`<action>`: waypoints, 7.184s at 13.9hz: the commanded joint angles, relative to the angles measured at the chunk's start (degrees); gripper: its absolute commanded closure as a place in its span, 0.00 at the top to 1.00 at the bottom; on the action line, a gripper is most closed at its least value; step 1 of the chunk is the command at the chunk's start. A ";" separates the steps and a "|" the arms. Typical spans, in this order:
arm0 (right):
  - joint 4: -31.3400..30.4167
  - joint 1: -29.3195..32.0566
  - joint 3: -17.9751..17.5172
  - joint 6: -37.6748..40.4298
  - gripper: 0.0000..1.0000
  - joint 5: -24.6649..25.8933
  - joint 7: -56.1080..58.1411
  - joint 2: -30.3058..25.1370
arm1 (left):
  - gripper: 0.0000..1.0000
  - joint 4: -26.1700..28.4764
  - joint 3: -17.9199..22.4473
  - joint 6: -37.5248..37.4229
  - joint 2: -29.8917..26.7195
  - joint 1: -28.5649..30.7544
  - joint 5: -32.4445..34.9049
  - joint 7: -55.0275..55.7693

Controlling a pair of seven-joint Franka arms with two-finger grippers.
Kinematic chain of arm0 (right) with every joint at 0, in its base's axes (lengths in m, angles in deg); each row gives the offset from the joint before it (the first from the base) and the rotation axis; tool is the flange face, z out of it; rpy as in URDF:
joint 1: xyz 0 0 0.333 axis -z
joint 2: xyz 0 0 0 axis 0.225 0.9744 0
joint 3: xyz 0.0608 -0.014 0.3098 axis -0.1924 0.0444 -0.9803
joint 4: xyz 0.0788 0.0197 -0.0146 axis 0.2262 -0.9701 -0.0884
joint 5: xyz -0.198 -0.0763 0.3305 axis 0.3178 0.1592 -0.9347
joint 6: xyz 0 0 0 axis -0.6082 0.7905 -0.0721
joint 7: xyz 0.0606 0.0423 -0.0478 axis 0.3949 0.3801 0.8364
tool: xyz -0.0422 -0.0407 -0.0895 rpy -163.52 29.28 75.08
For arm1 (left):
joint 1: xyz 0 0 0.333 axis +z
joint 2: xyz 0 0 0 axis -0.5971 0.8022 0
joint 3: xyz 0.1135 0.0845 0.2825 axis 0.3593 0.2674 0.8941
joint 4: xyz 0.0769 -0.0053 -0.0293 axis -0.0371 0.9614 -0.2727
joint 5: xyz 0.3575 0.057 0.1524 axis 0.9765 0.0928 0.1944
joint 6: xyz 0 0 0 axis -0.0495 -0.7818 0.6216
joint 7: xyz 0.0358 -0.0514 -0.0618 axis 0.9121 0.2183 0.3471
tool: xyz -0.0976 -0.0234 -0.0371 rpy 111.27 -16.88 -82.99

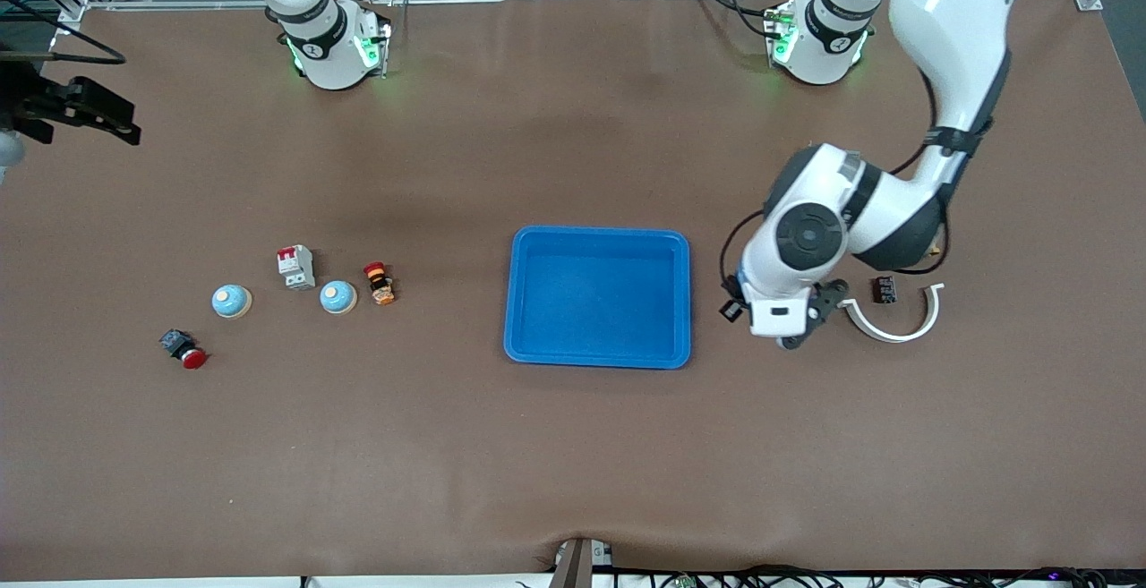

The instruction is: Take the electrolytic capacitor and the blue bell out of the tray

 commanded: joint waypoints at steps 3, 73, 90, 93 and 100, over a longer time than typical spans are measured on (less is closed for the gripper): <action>-1.05 4.55 -0.82 -3.53 1.00 -1.02 2.97 0.04 | 0.00 1.32 -0.45 -1.01 -2.23 8.49 -0.95 -20.49; -1.23 7.62 -0.91 -5.56 1.00 -6.12 3.06 1.01 | 1.00 -8.86 5.61 10.71 11.04 19.25 5.93 -68.06; -1.23 7.62 -0.91 -5.65 1.00 -6.12 3.14 1.01 | 1.00 -12.65 18.00 -18.04 -14.96 3.06 -13.60 -65.68; -1.23 7.62 -0.91 -5.65 1.00 -5.77 3.15 1.01 | 1.00 -12.30 18.09 -22.87 -20.32 2.79 -14.91 -70.08; -1.23 7.54 -0.91 -5.65 1.00 -5.77 3.15 1.01 | 1.00 -10.65 23.01 -29.04 -28.85 -0.28 -16.94 -72.81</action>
